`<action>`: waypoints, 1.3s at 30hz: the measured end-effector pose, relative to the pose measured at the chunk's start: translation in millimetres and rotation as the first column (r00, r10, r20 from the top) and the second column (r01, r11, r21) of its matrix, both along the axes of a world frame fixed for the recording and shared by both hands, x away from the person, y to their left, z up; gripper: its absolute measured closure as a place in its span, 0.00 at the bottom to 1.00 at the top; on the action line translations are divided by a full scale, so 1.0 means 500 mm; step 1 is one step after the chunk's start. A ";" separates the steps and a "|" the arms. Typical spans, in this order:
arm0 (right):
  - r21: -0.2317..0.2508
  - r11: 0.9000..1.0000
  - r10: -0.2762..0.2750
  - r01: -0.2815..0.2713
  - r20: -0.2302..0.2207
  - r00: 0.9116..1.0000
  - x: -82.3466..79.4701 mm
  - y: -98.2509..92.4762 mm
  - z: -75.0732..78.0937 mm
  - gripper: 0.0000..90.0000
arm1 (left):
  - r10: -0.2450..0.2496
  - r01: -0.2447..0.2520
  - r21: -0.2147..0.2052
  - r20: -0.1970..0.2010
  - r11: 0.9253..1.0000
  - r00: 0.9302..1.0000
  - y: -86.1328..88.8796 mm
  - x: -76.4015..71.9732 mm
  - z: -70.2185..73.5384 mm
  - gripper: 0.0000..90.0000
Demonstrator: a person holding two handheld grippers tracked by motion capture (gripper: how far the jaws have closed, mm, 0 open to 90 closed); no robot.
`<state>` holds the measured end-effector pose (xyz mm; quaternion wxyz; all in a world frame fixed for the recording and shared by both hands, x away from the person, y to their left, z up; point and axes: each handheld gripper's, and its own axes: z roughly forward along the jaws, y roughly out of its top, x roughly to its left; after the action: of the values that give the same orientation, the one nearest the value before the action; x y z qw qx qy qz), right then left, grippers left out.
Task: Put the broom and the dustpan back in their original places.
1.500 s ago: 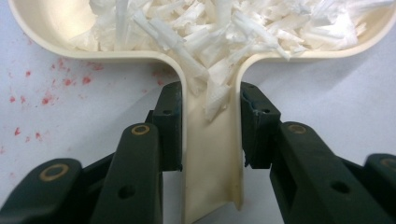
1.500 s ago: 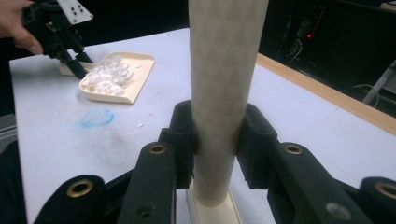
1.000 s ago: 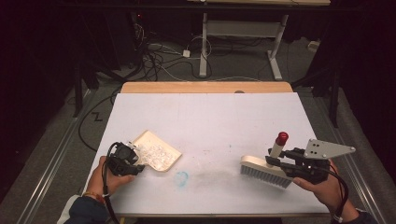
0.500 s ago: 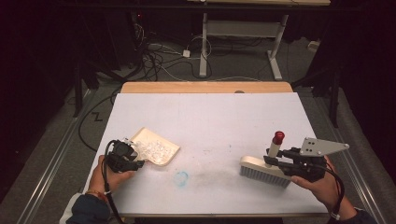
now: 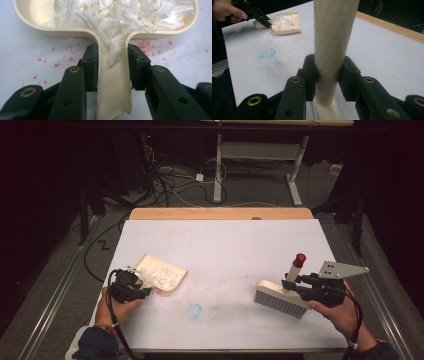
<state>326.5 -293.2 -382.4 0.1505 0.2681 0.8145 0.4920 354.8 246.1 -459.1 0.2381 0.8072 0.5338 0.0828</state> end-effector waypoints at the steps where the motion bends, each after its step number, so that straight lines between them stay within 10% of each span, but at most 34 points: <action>1: -0.001 1.000 -0.009 0.009 0.001 1.000 0.003 0.000 0.000 0.78 | 0.005 -0.005 -0.008 0.002 1.000 1.000 -0.002 0.000 -0.001 0.69; 11: -0.014 0.999 -0.051 0.051 -0.018 0.999 0.052 0.002 0.001 0.75 | -0.040 0.040 -0.011 -0.003 0.999 0.999 -0.059 -0.030 0.001 0.56; 25: -0.016 0.990 -0.142 0.141 -0.062 0.988 0.133 0.020 -0.015 0.71 | -0.153 0.152 0.020 0.142 0.988 0.978 -0.082 -0.075 0.023 0.43; 29: -0.015 0.983 -0.182 0.182 -0.073 0.980 0.157 0.019 -0.023 0.71 | -0.190 0.178 0.070 0.259 0.982 0.947 -0.082 -0.084 0.031 0.35; 34: -0.031 0.972 -0.233 0.231 -0.071 0.970 0.181 0.023 -0.031 0.68 | -0.230 0.208 0.098 0.388 0.973 0.892 -0.094 -0.092 0.025 0.25; 39: -0.036 0.957 -0.291 0.289 -0.052 0.955 0.203 0.027 -0.036 0.65 | -0.259 0.225 0.130 0.415 0.966 0.872 -0.107 -0.091 0.017 0.22</action>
<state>428.0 -279.8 -400.5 0.2017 0.3962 0.7772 0.4452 309.2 192.5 -450.3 0.3266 0.8381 0.3594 0.2485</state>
